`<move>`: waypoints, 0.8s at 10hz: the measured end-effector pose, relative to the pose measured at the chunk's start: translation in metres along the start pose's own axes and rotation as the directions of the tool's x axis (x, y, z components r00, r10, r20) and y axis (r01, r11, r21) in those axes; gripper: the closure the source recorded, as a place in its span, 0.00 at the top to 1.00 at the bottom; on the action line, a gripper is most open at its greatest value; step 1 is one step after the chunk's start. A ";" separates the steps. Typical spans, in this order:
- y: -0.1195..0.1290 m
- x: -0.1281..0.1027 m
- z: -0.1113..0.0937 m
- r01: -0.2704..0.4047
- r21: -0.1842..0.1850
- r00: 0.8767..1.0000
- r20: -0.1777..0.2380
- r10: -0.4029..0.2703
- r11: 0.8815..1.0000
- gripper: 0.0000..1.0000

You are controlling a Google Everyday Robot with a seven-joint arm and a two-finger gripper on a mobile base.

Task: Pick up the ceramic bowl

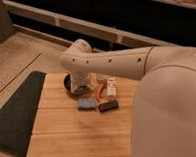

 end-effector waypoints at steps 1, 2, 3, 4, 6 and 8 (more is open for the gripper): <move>-0.005 -0.013 -0.004 0.001 -0.019 0.999 0.035 0.000 1.000 0.65; -0.012 -0.021 -0.006 -0.004 -0.024 0.999 0.053 0.005 1.000 0.65; -0.010 -0.020 -0.006 -0.003 -0.026 0.999 0.052 0.004 1.000 0.65; -0.008 -0.020 -0.006 0.000 -0.028 0.999 0.052 0.001 1.000 0.65; -0.012 -0.024 -0.005 -0.003 -0.021 0.998 0.059 0.004 1.000 0.65; -0.025 -0.035 0.000 -0.016 -0.003 0.997 0.078 0.016 1.000 0.65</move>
